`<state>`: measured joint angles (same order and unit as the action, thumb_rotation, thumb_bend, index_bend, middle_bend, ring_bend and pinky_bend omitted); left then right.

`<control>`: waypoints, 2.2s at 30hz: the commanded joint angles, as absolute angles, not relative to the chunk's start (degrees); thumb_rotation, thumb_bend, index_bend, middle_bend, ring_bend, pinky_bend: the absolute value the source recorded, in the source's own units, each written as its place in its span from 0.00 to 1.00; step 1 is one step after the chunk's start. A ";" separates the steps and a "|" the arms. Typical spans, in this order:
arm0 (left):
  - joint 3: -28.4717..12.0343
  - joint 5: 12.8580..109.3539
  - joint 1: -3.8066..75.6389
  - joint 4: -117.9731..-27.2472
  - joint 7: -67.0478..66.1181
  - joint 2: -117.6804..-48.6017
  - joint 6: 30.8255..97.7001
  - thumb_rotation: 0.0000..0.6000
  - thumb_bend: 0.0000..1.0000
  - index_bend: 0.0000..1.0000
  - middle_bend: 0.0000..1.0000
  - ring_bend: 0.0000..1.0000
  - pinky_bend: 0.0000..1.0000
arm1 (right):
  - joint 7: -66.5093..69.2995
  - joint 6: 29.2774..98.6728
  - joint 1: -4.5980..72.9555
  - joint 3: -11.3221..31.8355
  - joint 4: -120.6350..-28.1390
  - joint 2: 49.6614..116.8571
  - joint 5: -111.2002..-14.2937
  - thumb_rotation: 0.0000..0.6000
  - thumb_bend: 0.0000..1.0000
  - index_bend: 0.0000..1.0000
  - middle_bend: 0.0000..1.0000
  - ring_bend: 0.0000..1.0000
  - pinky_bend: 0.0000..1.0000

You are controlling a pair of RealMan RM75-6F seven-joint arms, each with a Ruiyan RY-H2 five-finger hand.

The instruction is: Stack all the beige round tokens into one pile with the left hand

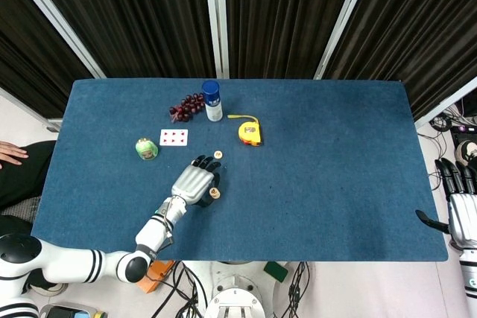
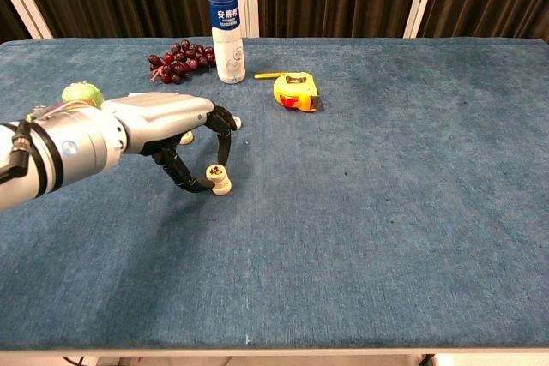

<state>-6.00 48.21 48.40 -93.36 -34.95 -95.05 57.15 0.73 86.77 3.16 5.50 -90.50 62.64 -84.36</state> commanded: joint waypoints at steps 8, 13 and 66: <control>-11.78 46.20 48.48 -90.26 -29.23 -92.86 57.42 1.00 0.29 0.44 0.11 0.00 0.00 | 0.41 87.32 2.96 5.48 -91.01 62.24 -84.72 1.00 0.20 0.01 0.12 0.00 0.09; -11.85 44.07 49.44 -83.66 -29.66 -95.00 56.08 1.00 0.29 0.44 0.11 0.00 0.00 | 0.43 87.20 2.80 5.33 -91.08 62.27 -84.51 1.00 0.20 0.01 0.12 0.00 0.09; -8.96 52.52 45.47 -90.35 -27.69 -92.61 58.78 1.00 0.34 0.51 0.11 0.00 0.00 | 0.49 86.67 3.35 5.29 -91.11 62.60 -84.82 1.00 0.20 0.00 0.12 0.00 0.09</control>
